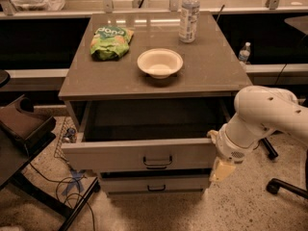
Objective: Open top drawer
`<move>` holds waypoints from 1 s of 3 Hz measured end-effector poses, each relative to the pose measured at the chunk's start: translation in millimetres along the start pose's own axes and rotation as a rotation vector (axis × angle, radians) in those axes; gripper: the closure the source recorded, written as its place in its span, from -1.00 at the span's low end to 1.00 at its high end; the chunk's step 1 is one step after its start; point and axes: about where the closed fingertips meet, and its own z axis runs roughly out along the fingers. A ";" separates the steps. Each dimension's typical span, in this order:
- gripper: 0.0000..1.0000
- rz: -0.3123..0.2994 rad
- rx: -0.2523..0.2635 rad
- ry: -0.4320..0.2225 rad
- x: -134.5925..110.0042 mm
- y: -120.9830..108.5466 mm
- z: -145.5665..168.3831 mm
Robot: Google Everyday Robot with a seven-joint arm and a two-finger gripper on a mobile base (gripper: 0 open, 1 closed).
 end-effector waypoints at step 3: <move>1.00 0.000 0.000 0.000 -1.6 0.4 -6.8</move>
Offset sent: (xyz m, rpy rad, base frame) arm -0.1706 -0.1284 0.0938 -0.3992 0.0961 -0.4533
